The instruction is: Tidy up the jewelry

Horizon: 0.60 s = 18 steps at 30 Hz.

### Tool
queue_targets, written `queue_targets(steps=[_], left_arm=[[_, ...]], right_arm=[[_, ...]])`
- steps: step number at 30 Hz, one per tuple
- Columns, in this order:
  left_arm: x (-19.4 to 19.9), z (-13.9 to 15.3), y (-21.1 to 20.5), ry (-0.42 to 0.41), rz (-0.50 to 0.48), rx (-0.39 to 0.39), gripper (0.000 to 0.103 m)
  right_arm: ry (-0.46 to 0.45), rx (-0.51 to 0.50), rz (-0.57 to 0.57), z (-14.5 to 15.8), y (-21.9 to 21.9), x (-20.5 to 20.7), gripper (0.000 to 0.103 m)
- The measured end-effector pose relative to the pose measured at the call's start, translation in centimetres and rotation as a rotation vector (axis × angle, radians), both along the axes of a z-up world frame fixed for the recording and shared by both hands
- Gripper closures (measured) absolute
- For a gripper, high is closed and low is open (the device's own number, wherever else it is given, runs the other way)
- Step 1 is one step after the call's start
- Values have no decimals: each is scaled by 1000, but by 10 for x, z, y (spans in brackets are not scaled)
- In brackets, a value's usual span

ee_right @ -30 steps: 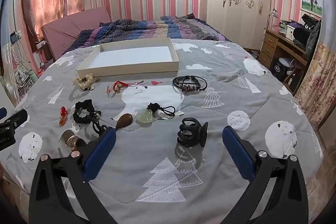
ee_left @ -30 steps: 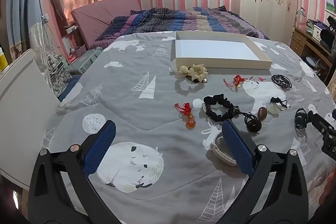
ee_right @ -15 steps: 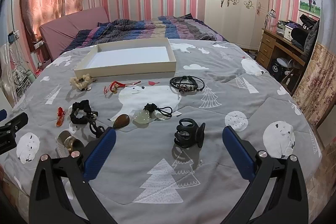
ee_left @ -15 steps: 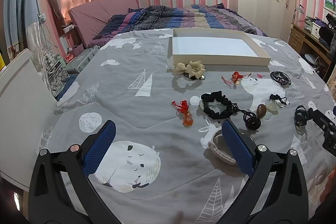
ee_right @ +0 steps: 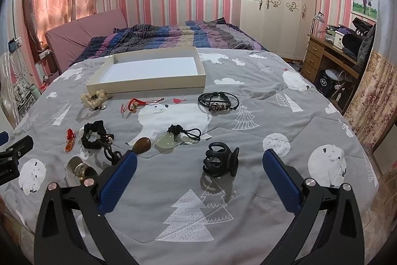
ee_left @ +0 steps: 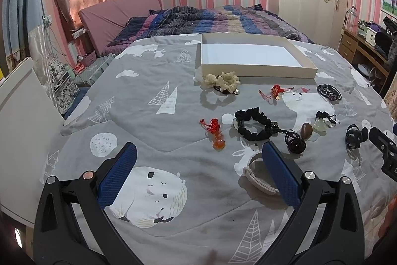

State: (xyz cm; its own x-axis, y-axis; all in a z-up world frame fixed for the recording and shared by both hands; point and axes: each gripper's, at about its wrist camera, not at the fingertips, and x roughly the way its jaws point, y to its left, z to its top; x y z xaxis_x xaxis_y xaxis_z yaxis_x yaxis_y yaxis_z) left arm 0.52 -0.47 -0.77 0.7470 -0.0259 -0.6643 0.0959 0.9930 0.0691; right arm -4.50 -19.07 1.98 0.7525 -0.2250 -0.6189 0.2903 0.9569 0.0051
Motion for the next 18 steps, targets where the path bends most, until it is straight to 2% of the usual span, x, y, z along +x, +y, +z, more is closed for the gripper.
queue_targets(steps=[18], left_arm=[[3, -2, 3, 9, -1, -14, 3]], right_arm=[[12, -3, -4, 0, -2, 2, 2]])
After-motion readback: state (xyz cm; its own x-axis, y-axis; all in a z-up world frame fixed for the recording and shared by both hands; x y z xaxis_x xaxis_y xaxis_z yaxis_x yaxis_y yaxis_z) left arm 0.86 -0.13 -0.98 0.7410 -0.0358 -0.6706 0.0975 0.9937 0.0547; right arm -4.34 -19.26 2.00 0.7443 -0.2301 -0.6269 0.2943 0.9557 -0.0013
